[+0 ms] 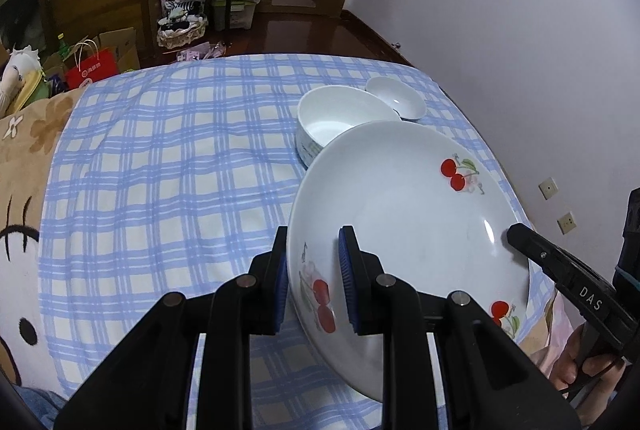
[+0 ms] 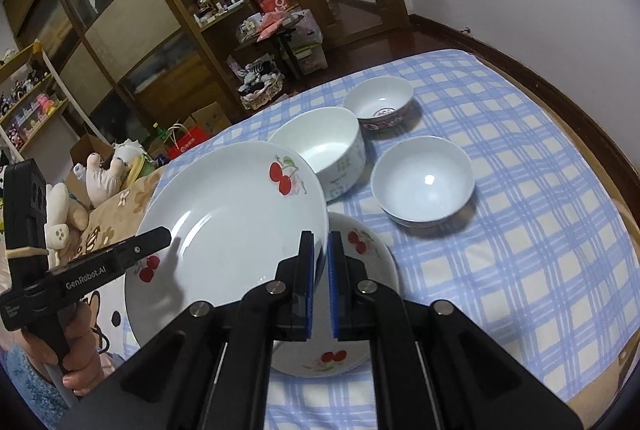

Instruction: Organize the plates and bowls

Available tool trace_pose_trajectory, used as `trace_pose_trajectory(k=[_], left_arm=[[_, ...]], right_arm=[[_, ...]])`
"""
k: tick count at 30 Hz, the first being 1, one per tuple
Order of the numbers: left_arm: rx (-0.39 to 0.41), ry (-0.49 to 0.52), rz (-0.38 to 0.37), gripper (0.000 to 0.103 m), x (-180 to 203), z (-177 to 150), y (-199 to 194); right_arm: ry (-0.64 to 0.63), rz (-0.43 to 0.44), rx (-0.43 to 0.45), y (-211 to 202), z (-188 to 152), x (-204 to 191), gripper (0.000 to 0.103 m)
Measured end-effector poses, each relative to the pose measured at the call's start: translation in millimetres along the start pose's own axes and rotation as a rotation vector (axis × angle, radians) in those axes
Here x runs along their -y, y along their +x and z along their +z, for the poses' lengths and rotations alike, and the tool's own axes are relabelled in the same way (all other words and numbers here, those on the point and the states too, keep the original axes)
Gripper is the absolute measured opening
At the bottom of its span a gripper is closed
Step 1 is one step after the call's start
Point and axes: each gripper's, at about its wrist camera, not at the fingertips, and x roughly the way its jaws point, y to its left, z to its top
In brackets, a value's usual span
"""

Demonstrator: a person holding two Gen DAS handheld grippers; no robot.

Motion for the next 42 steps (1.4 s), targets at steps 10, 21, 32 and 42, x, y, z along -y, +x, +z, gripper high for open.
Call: trace_pose_trajectory(k=[10,21,32,42], left_arm=[[-0.034,0.015,0.011,0.022,8.9,-22.3,26.4],[-0.090,0.019,0.026,0.022,6.5,-31.4,55.4],[-0.101,0.029,0.013,0.022,4.3,-34.3,66.1],[-0.113,0.040,0.009,0.022,1.0,-32.9,74.1]], right_arm=[[0.037,-0.006,0.001,4.4,-17.9,19.6,0.008],[0.056,-0.009,-0.028,23.7,-30.2,33.6,0.008],[0.024,-0.044,-0.053,38.9,-37.0,35.5,0.008],[0.007,-0.063,-0.070,50.9,-39.8,35.7,0.008]])
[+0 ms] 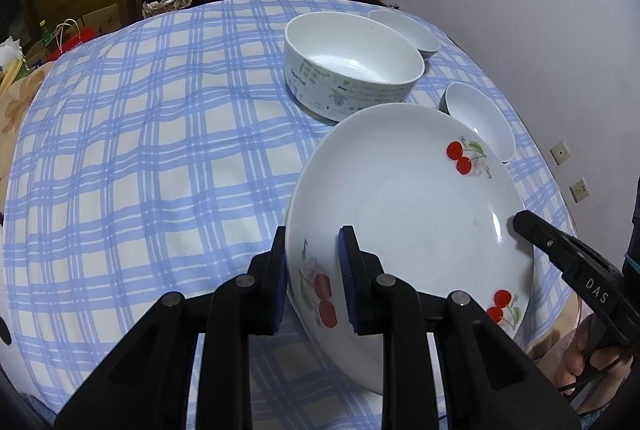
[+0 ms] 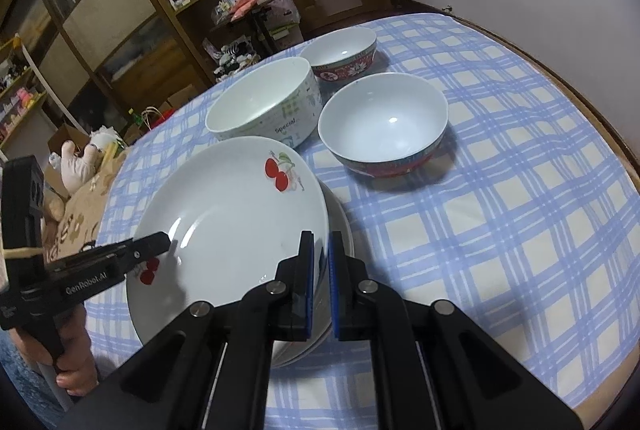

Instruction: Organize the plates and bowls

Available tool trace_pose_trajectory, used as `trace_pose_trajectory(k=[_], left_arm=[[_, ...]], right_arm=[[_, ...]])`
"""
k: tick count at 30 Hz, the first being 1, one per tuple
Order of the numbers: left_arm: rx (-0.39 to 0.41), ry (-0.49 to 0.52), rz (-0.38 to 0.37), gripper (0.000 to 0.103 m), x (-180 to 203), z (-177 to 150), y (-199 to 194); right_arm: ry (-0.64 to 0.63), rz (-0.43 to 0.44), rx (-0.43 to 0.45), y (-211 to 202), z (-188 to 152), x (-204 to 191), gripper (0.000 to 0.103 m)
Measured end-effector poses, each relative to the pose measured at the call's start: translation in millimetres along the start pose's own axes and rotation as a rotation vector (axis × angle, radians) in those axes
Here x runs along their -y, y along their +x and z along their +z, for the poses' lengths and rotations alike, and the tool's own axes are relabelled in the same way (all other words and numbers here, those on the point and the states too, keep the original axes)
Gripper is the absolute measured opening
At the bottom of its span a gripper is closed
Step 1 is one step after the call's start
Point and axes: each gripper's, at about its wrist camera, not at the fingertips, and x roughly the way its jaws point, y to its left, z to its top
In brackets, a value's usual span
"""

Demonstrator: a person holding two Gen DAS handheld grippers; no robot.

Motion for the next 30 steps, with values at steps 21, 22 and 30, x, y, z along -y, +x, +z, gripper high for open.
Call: trace_pose_trajectory(k=[21,22,30], left_arm=[[-0.050,-0.033,0.016,0.024,-8.3,-9.8,19.1],[-0.053,-0.028,0.019,0.024,-7.5,-10.3,20.4],[-0.056,-0.022,0.027,0.024,-8.2,-10.1,24.4]], right_arm=[[-0.009,-0.022,-0.039,23.1,-5.6,-1.9,0.008],[-0.008,-0.025,-0.040,23.9,-5.6,-1.4,0.008],[-0.014,-0.036,-0.045,28.0,-6.6,-0.9,0.010]])
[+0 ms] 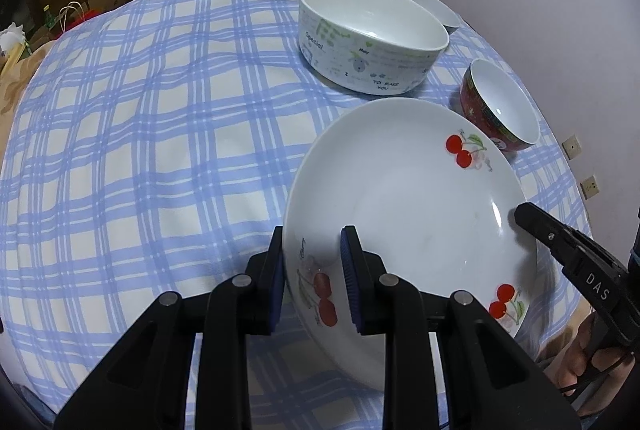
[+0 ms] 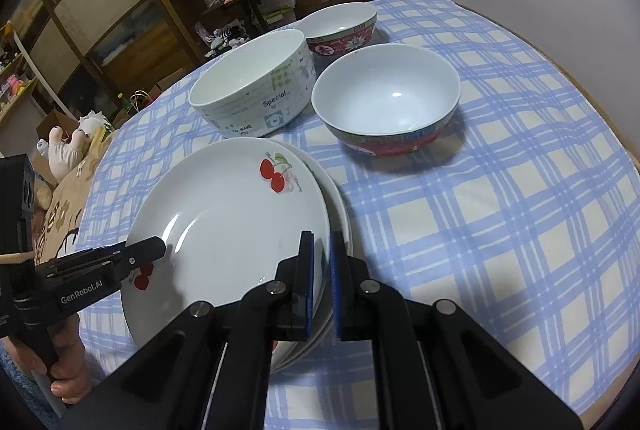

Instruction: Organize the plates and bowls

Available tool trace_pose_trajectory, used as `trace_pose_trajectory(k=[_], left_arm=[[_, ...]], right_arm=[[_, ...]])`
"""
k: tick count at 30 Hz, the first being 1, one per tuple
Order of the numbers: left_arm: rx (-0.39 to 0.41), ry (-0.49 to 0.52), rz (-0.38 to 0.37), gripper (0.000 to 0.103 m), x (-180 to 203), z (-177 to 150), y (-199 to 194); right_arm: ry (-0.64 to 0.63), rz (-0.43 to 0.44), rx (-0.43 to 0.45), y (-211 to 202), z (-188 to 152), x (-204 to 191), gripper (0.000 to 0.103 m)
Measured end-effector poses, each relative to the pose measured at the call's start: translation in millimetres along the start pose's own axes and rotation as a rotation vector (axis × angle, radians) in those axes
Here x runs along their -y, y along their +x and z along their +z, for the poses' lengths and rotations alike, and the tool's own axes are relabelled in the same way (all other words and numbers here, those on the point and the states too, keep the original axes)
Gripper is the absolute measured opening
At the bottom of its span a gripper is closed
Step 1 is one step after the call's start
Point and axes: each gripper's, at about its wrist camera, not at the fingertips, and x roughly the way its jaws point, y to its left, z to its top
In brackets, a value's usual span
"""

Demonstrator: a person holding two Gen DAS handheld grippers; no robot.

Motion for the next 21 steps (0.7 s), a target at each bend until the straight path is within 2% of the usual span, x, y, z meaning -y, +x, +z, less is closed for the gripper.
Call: trace_pose_trajectory(k=[16,21], left_arm=[[-0.003,-0.006,0.018,0.024,-2.9,1.1,8.5],[0.014,0.038,0.068,0.024,5.2,-1.4,11.8]], right_arm=[[-0.015,-0.024,-0.015,8.2,-4.3,-3.5,0.010],[-0.007,-0.027,-0.004,10.8,-3.9,-3.5,0.010]])
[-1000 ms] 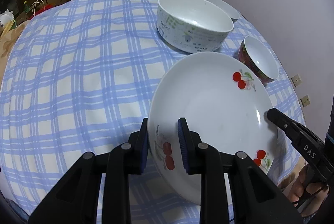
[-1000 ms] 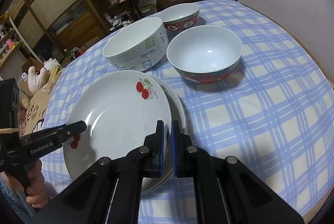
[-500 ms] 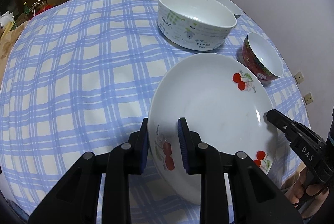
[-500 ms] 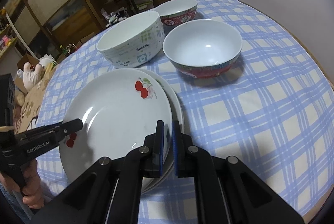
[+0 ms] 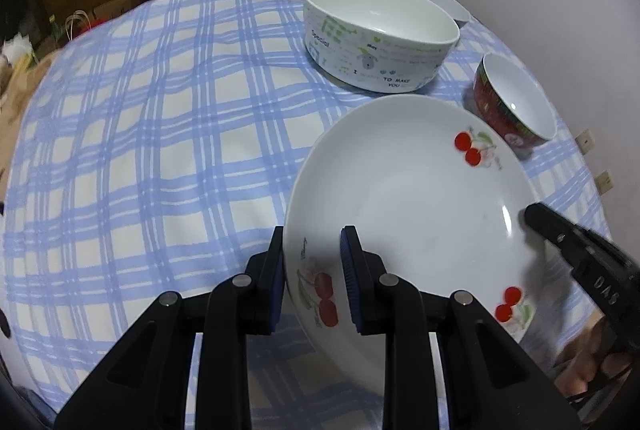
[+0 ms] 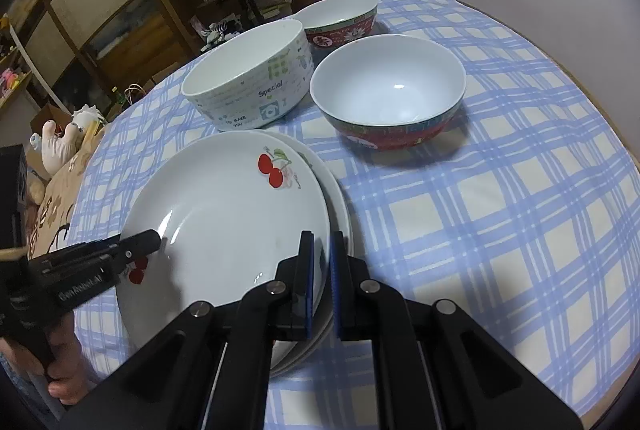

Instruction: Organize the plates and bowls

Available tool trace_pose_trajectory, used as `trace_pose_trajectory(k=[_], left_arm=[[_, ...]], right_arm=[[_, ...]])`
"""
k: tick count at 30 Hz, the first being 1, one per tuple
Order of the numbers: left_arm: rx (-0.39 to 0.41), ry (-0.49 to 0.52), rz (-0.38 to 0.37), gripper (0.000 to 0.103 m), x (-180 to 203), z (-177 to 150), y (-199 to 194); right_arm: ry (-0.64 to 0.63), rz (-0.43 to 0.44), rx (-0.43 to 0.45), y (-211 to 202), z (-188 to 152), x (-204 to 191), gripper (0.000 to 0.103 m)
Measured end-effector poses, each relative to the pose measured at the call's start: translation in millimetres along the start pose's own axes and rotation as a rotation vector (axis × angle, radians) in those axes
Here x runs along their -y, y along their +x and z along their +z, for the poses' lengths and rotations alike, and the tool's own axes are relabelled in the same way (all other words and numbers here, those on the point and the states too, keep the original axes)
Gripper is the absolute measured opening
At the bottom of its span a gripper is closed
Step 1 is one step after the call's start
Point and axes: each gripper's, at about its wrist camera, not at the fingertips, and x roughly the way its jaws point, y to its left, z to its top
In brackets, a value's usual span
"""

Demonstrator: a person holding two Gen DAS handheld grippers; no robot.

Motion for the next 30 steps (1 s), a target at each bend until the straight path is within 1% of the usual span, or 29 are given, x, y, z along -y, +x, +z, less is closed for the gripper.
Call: trace_pose_trajectory(k=[2,6,12,17,22,26,30], left_arm=[[0.000,0.004,0.001,0.024,0.8,-0.1,0.3],[-0.006,-0.015,-0.021,0.024,-4.0,0.5,-0.5],[-0.005,0.018,0.007,0.024,0.5,-1.1,1.2],[-0.020,0.004,-0.010,0.025,-1.9,-0.8,2.7],[-0.024,0.021,0.001,0.025,-0.7,-0.1,4.1],[-0.034,0.008,-0.015,0.025,-2.1,-0.3,3.0],[-0.016,-0.005,-0.021,0.026,-4.4,-1.0,-4.5]], right_arm=[[0.004,0.001,0.002,0.0,0.6,0.4,0.010],[0.011,0.008,0.001,-0.1,1.8,2.3,0.010],[0.021,0.012,0.005,-1.1,1.4,3.3,0.010],[0.027,0.017,0.006,-1.4,2.0,4.3,0.010],[0.029,0.020,0.007,-1.6,2.7,5.2,0.010],[0.035,0.025,0.010,-2.3,3.9,6.0,0.010],[0.033,0.023,0.013,-3.4,3.7,5.8,0.010]])
